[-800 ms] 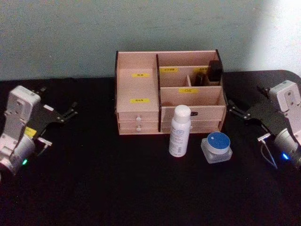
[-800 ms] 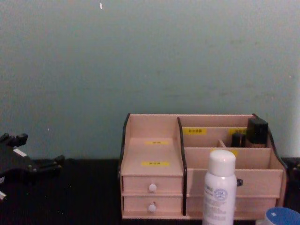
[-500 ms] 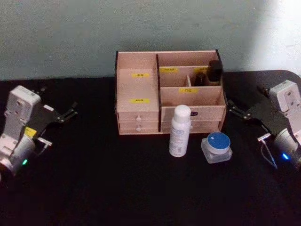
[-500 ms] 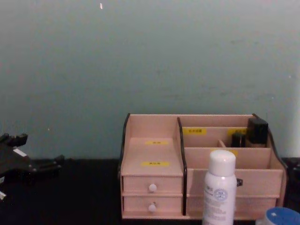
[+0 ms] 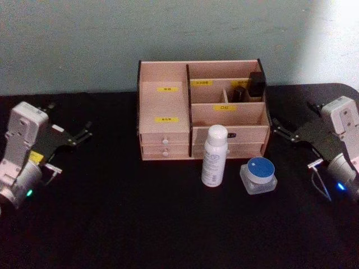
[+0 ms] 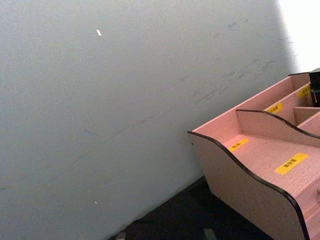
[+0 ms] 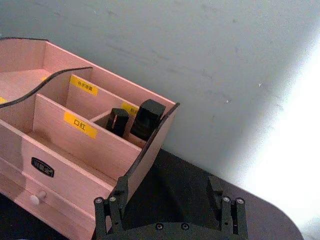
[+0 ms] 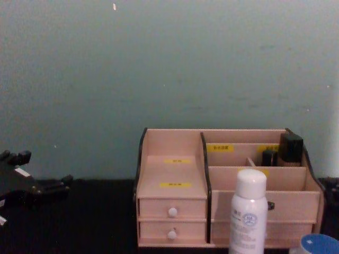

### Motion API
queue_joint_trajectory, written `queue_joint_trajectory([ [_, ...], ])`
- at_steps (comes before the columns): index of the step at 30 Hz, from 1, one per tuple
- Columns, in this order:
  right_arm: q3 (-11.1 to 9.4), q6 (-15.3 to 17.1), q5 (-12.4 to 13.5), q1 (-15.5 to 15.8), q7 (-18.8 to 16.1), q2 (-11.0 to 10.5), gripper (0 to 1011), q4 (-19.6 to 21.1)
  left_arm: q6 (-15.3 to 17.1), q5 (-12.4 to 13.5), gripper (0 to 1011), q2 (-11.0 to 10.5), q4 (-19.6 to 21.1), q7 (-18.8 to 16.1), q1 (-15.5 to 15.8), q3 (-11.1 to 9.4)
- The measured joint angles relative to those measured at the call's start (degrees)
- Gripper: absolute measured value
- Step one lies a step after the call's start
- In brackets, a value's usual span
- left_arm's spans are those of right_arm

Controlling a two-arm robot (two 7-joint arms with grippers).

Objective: Pick up the facial cleanser and watermelon frost from the table and place them into the tiered storage box.

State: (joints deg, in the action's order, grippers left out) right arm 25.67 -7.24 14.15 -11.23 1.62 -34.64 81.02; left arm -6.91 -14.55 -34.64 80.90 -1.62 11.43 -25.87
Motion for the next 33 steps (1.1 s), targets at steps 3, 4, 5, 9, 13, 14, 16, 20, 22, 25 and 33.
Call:
queue_joint_trajectory([
  [3, -0.8, -1.61, -1.1, 0.87, 0.23, -0.34, 1003, 1.0, 0.0, 0.0, 1001, 0.0, 0.0, 0.0, 0.0, 0.0],
  [4, -0.8, -1.61, -1.1, 0.87, 0.23, -0.34, 1002, 1.0, 0.0, 0.0, 1001, 0.0, 0.0, 0.0, 0.0, 0.0],
  [5, -1.28, -2.13, -1.18, 1.42, 0.2, -0.62, 1002, 1.8, 0.0, 0.0, 1001, 0.0, 0.0, 0.0, 0.0, 0.0],
  [9, -2.42, -2.86, -0.8, 2.98, -0.93, -1.79, 1003, 4.42, 0.0, 0.0, 1001, 0.0, 0.0, 0.0, 0.0, 0.0],
  [13, -3.59, -2.95, 1.37, 5.08, -4.25, -3.51, 1003, 7.97, 0.0, 0.0, 1001, 0.0, 0.0, 0.0, 0.0, 0.0],
  [14, -3.71, -2.94, 1.82, 5.46, -4.91, -3.78, 1002, 8.57, 0.0, 0.0, 1001, 0.0, 0.0, 0.0, 0.0, 0.0],
  [16, -4.03, -2.91, 3.13, 6.43, -6.86, -4.41, 1002, 10.02, 0.0, 0.0, 1001, 0.0, 0.0, 0.0, 0.0, 0.0],
  [20, -4.28, -3.1, 5.54, 7.89, -10.72, -5.29, 1002, 11.86, 0.0, 0.0, 1001, 0.0, 0.0, 0.0, 0.0, 0.0],
  [22, -4.22, -3.25, 6.81, 8.38, -13.18, -5.6, 1003, 12.43, 0.0, 0.0, 1001, 0.0, 0.0, 0.0, 0.0, 0.0],
  [25, -3.87, -3.27, 7.77, 8.52, -15.69, -5.75, 1002, 12.69, 0.0, 0.0, 1001, 0.0, 0.0, 0.0, 0.0, 0.0],
  [33, -2.41, -2.13, 11.41, 7.03, -24.17, -4.71, 1002, 11.27, 0.0, 0.0, 1001, 0.0, 0.0, 0.0, 0.0, 0.01],
])
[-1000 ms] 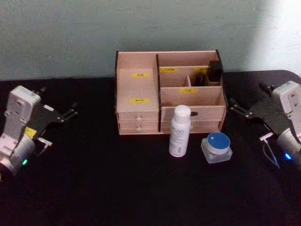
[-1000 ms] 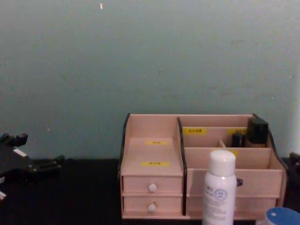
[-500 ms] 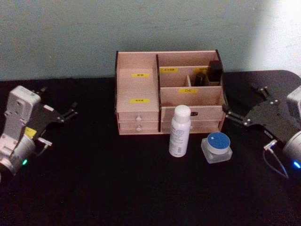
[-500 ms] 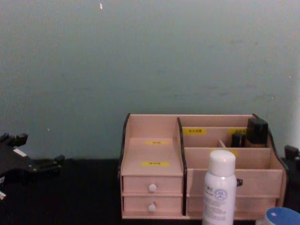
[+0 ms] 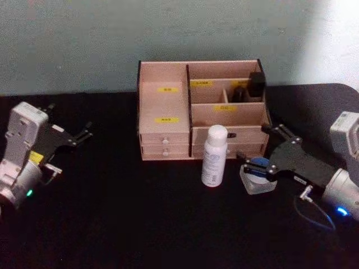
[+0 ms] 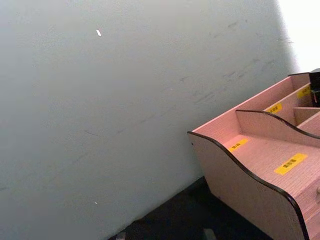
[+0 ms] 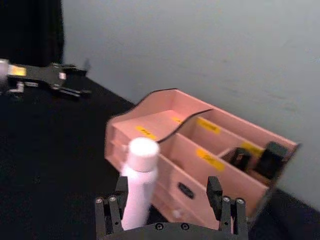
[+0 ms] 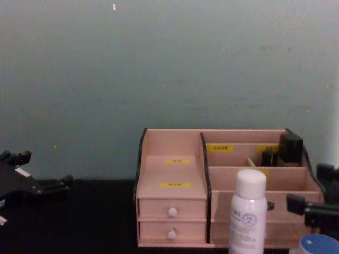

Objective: Pick up the facial cleanser and watermelon frost from the table and place them into the tiered storage box.

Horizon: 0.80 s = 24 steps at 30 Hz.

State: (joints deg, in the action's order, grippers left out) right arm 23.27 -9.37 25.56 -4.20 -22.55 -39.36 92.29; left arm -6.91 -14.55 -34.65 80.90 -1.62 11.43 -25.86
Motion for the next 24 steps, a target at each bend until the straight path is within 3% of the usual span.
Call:
queue_joint_trajectory([
  [8, 1.09, 1.69, 2.58, -2.34, -6.31, 2.18, 1002, -3.55, 0.0, 0.0, 1001, 0.0, 0.0, 0.0, 0.0, 0.0],
  [24, 3.11, 2.88, 1.55, -8.18, -13.68, 6.93, 1002, -11.39, 0.0, 0.0, 1001, 0.0, 0.0, 0.0, 0.0, 0.0],
])
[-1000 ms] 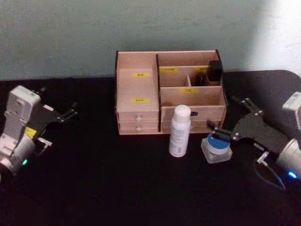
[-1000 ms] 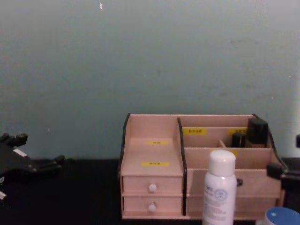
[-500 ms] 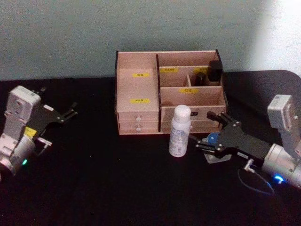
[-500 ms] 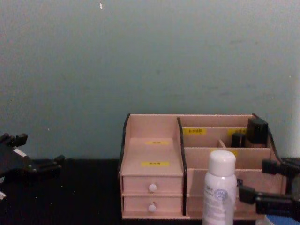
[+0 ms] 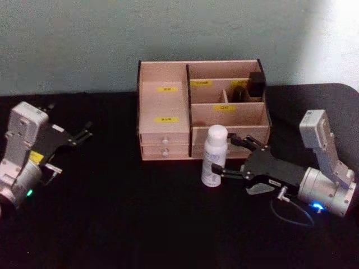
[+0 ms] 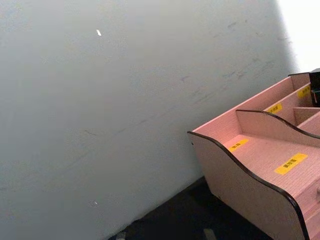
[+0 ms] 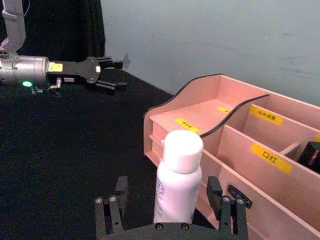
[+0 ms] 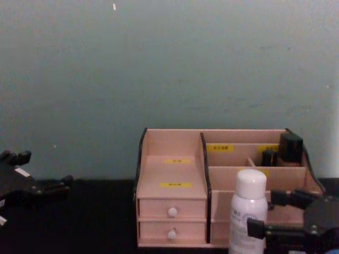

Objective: Pick up the facial cleanser and watermelon frost from the table and place them into the tiered storage box.

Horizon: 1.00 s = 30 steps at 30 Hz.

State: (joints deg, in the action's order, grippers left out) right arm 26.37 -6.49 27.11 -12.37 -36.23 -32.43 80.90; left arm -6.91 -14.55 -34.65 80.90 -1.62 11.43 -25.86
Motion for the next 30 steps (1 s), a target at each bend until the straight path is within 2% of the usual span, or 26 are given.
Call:
queue_joint_trajectory([
  [14, 0.78, 1.0, -0.4, -3.76, -1.31, 3.58, 1002, -5.53, 0.0, 0.0, 1001, 0.0, 0.0, 0.0, 0.01, 0.0],
  [30, 1.33, 1.88, -0.72, -5.88, -1.94, 5.3, 1003, -9.13, 0.0, 0.0, 1001, 0.0, 0.0, 0.0, 0.0, 0.0],
])
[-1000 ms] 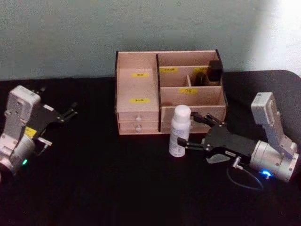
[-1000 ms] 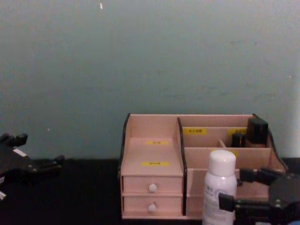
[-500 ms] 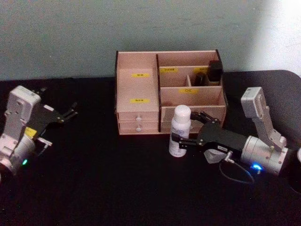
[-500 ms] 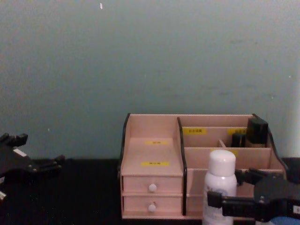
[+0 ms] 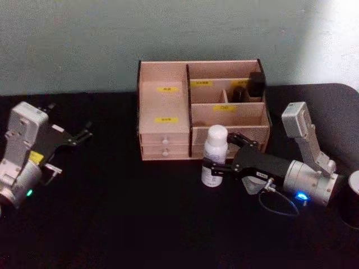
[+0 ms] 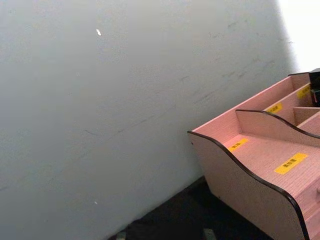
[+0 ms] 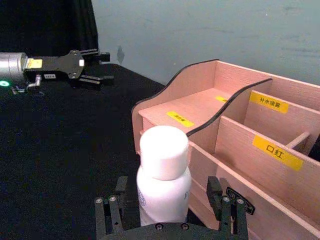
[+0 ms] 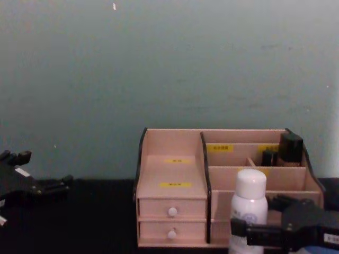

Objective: Pick up the facial cleanser and watermelon frost from the table and place them into the tiered storage box.

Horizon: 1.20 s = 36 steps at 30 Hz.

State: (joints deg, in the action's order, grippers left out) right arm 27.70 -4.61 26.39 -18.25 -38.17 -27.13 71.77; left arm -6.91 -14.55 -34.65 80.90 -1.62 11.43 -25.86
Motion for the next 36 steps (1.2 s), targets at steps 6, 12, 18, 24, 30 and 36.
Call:
queue_joint_trajectory([
  [6, -0.06, 0.05, 0.05, -0.04, 0.07, 0.03, 1002, -0.11, 0.0, 0.0, 1001, 0.0, 0.0, 0.0, 0.0, 0.0],
  [12, -0.06, 0.05, 0.08, -0.04, 0.07, 0.01, 1003, -0.04, 0.0, 0.0, 1001, 0.0, 0.0, 0.0, 0.0, 0.0],
  [18, -0.07, 0.02, 0.08, -0.02, 0.07, -0.02, 885, 0.03, 0.0, 0.0, 1001, 0.0, 0.0, 0.0, 0.0, 0.0],
  [24, -0.06, 0.0, 0.08, 0.02, 0.07, -0.05, 733, 0.07, 0.0, 0.0, 1001, 0.0, 0.0, 0.0, 0.0, 0.0],
  [30, -0.07, -0.02, 0.07, 0.05, 0.07, -0.07, 593, 0.09, 0.0, 0.0, 1001, 0.0, 0.0, 0.0, 0.0, 0.0],
  [36, -0.07, -0.03, 0.07, 0.05, 0.07, -0.07, 593, 0.11, 0.0, 0.0, 1001, 0.0, 0.0, 0.0, 0.0, 0.0],
])
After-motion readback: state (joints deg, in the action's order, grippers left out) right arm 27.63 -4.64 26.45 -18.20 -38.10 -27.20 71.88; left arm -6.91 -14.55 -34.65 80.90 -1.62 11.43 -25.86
